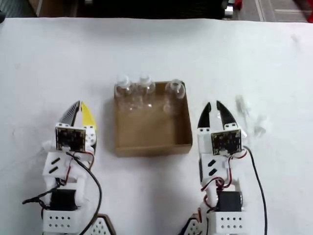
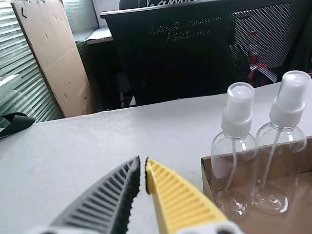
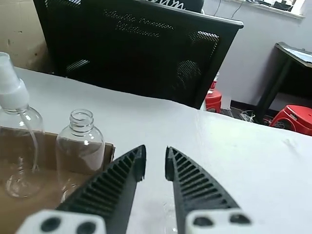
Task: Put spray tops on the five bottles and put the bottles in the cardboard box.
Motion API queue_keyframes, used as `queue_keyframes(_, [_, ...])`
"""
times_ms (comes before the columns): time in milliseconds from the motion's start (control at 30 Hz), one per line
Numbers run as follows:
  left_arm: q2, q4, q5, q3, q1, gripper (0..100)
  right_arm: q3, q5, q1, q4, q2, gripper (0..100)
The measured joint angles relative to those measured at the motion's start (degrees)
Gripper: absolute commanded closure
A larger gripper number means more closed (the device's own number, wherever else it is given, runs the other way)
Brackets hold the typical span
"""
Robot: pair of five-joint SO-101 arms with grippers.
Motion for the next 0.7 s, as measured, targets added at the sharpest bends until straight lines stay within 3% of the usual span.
queue_keyframes(367, [0.0, -0.3, 0.0, 0.0, -1.1, 98, 0.0, 0.0, -0.3, 0.4, 0.0, 94.5])
queue_keyframes(500, [0.0, -0.3, 0.1, -1.5, -7.6, 98, 0.0, 0.0, -0.3, 0.4, 0.0, 94.5])
queue_keyframes(700, [-0.1, 7.1, 0.9, -13.5, -19.5, 98, 0.0, 0.0, -0.3, 0.4, 0.0, 94.5])
